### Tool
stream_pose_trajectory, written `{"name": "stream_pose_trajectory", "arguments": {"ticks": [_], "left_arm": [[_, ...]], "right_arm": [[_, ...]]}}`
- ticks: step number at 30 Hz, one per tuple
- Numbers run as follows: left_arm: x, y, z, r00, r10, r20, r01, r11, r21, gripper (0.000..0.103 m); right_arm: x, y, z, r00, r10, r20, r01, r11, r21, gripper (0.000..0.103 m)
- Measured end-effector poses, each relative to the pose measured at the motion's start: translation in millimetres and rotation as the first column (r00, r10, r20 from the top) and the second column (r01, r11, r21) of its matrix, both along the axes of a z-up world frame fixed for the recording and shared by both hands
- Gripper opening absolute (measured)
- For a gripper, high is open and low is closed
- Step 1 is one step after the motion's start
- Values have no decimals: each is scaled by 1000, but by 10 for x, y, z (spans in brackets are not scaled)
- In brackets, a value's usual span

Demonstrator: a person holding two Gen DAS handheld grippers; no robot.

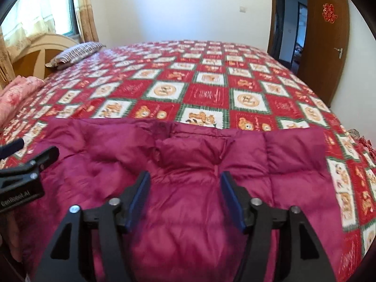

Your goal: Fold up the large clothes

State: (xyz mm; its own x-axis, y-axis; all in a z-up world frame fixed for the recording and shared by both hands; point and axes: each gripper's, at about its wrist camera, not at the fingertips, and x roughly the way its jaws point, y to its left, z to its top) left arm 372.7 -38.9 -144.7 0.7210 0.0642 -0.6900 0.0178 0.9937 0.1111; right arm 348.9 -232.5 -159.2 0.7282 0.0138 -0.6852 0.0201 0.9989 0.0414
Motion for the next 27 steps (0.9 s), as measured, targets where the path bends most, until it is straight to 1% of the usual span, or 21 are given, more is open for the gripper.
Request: {"name": "stream_pose_trajectory", "arguments": {"ticks": [3,5,6,8,11,13,16,19,21,22,25,27], "left_arm": [[-92,28,-184,999,19,-35,-19,1000,11,100],[-83,35,-336,998,31,-55,-30,999,23,100],[-78,49,-385,998,42,-53,-41,999,21,100],[-85,57,-403,998,49,-40,-49,999,-4,100],[-66,63,-424,998,50,-46,-50,999,-7,100],[-85,65,-422,998,51,-42,-51,999,-3,100],[-187,125,-362,996,70,-53,-70,998,2,100],[-516,342,-237,994,100,-41,-102,993,-56,100],[-776,531,-205,991,134,-25,-136,988,-75,100],[-852,602,-218,989,147,-29,-150,985,-88,100],[-991,819,-343,979,190,-75,-200,964,-174,100],[-994,831,-422,976,193,-104,-211,957,-201,100]], "right_arm": [[-134,94,-28,1000,13,-8,-13,1000,13,66],[-132,175,-126,999,17,-42,-18,1000,-14,67],[-125,220,-214,998,18,-57,-20,999,-38,67],[-96,268,-312,997,12,-71,-18,996,-86,68],[-41,349,-384,997,5,-75,-16,989,-150,69],[-10,348,-401,997,2,-73,-13,988,-157,70],[-13,307,-399,997,4,-72,-14,991,-136,70],[-122,261,-321,998,18,-67,-25,994,-106,70],[-342,232,-193,1000,8,-23,-9,997,-81,70],[-436,226,-147,1000,0,-2,0,997,-71,71],[-685,227,-58,999,-22,37,25,998,-64,73],[-780,248,-107,999,-31,33,33,997,-65,76]]}}
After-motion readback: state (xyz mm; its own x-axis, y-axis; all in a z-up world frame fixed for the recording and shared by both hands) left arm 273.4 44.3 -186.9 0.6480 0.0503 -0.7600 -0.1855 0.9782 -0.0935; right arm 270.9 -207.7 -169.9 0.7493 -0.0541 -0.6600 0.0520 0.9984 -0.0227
